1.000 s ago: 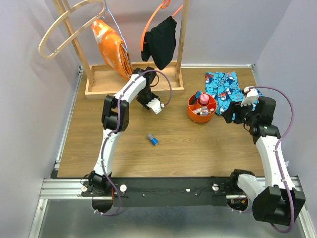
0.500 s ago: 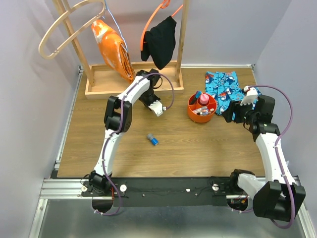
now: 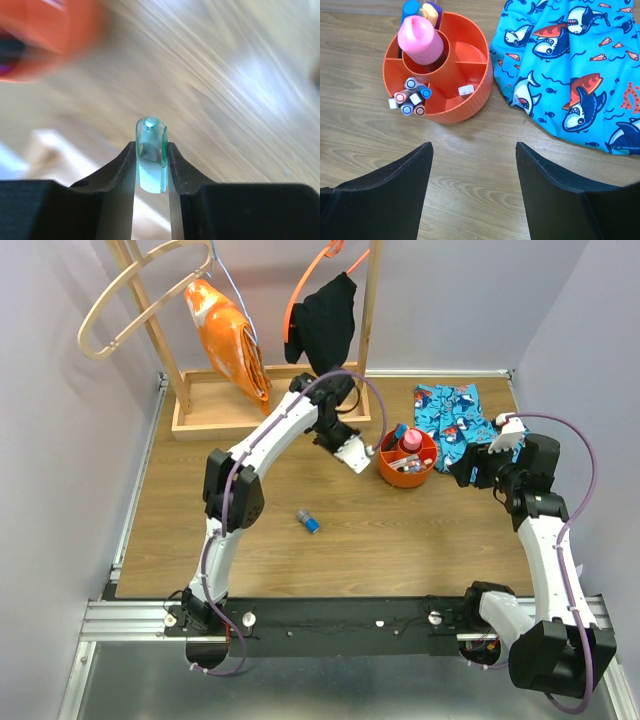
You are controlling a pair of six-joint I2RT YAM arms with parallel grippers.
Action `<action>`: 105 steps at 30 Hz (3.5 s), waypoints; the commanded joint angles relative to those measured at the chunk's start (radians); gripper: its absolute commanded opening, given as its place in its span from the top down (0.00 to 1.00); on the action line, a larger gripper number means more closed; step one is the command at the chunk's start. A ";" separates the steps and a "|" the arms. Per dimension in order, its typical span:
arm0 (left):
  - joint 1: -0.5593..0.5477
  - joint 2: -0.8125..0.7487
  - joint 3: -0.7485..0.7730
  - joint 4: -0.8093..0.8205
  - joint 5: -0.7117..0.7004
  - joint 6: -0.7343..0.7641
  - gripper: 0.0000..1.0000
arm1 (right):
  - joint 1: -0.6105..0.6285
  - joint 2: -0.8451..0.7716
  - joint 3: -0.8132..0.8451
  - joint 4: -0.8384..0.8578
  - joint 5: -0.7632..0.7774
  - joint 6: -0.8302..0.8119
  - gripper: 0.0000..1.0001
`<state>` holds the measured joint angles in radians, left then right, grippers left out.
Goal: Sort the stationery into containers
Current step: Pick up the stationery from the center of the board, then place the stationery in the storage box, then pick up the stationery from the center of the board.
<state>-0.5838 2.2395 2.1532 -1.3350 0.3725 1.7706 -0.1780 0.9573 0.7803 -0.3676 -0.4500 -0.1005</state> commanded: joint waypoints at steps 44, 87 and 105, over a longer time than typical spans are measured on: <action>-0.156 0.279 0.201 1.079 0.583 -1.439 1.00 | -0.040 -0.049 -0.027 0.024 0.037 0.097 0.25; -0.131 -0.291 -0.210 1.078 0.378 -1.462 0.18 | -0.049 0.337 0.112 0.208 -0.065 0.050 0.32; -0.051 -0.587 -0.673 0.035 0.183 -0.361 0.25 | -0.044 0.331 0.149 0.142 -0.253 0.025 0.38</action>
<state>-0.6140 1.6306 1.4807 -1.0679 0.6178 1.0904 -0.2184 1.3750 0.9478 -0.2092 -0.6289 -0.0734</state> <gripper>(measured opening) 0.752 0.601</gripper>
